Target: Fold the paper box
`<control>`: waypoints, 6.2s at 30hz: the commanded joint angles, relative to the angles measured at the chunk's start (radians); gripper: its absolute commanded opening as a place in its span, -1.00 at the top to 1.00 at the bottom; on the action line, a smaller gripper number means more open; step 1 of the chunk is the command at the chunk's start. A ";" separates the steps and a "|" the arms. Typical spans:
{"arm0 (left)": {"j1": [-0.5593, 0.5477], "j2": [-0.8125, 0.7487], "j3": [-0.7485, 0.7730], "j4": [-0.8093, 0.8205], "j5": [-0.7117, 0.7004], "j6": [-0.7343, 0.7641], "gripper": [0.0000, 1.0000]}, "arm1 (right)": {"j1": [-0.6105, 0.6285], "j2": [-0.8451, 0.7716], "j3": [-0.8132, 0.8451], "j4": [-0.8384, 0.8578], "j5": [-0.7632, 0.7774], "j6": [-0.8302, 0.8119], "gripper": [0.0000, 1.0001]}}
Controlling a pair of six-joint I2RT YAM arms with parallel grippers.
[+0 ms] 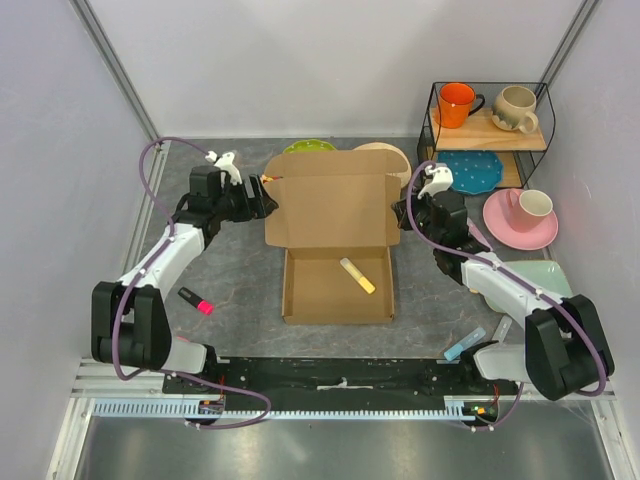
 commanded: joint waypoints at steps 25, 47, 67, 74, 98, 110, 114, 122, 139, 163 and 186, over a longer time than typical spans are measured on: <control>-0.017 0.066 0.005 0.131 0.171 0.058 0.51 | 0.017 -0.083 -0.011 -0.039 -0.003 -0.030 1.00; -0.159 -0.290 -0.501 0.797 0.020 0.309 0.96 | 0.021 -0.012 0.459 -0.809 0.036 -0.141 -0.25; -0.204 -0.305 -0.527 0.820 -0.096 0.357 0.96 | 0.018 -0.063 0.401 -0.941 0.085 -0.118 -0.40; -0.215 -0.316 -0.547 0.869 -0.191 0.349 0.97 | -0.016 -0.113 0.486 -0.965 0.059 -0.081 -0.75; -0.293 -0.183 -0.601 1.179 -0.406 0.255 0.97 | -0.014 -0.107 0.308 -0.777 -0.291 -0.076 -0.77; -0.293 -0.181 -0.607 1.202 -0.406 0.251 0.96 | 0.001 0.028 0.318 -0.772 -0.273 -0.130 -0.39; -0.294 -0.179 -0.606 1.202 -0.409 0.257 0.97 | 0.023 0.044 0.312 -0.774 -0.250 -0.138 -0.15; -0.294 -0.181 -0.603 1.199 -0.409 0.254 0.97 | 0.034 0.044 0.294 -0.766 -0.236 -0.134 0.36; -0.294 -0.431 -0.411 0.664 -0.386 0.160 -0.05 | 0.075 -0.060 0.300 -0.692 0.204 -0.240 1.00; -0.293 -0.395 -0.210 0.145 -0.027 0.259 -0.63 | 0.132 -0.129 0.165 -0.583 0.349 -0.225 1.00; -0.291 -0.069 0.049 -0.182 0.010 0.351 -0.05 | 0.162 -0.129 0.153 -0.589 0.367 -0.230 1.00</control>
